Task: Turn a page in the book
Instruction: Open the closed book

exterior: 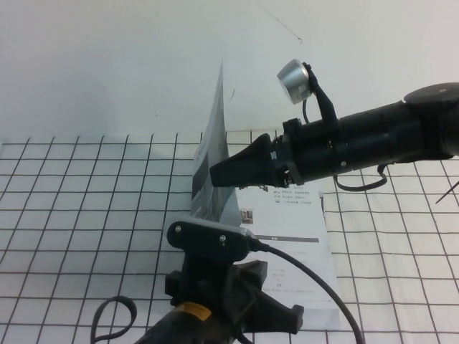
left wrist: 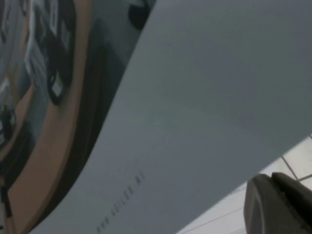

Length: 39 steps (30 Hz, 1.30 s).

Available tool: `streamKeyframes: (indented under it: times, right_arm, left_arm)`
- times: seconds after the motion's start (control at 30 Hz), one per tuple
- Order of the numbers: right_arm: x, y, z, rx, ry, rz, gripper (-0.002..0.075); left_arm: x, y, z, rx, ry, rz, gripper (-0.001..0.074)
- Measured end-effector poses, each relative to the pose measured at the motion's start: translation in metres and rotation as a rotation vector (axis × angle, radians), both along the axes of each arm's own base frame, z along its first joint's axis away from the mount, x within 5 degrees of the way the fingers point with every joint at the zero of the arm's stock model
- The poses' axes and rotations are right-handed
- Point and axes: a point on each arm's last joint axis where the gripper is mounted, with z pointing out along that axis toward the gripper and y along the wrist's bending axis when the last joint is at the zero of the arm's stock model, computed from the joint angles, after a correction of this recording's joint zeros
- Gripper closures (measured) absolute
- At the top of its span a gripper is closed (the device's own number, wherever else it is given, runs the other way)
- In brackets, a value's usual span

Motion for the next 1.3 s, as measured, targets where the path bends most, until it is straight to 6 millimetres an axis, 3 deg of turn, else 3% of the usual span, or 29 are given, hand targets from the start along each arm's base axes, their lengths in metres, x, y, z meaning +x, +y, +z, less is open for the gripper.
streamKeyframes:
  times: [0.27,0.7,0.87,1.07,1.3]
  right_arm:
    - [-0.003,0.000,0.005,0.020,0.001,0.038,0.0264]
    - [-0.023,-0.007,0.046,0.003,-0.162,0.092,0.0264]
    - [-0.028,-0.013,0.037,-0.133,-0.219,0.161,0.0278]
    - [-0.026,-0.020,0.023,-0.309,-0.256,0.180,0.0381]
    - [-0.010,-0.017,-0.017,-0.377,-0.190,0.169,0.0610]
  left_arm:
    - [0.007,0.010,-0.002,0.010,-0.003,0.157,0.0738]
    - [0.009,0.023,-0.008,0.008,0.075,0.330,0.0738]
    - [0.009,0.029,-0.008,-0.002,0.104,0.417,0.0738]
    - [0.008,0.038,0.006,-0.035,0.073,0.465,0.0738]
    - [0.013,0.046,0.006,-0.045,0.096,0.518,0.0738]
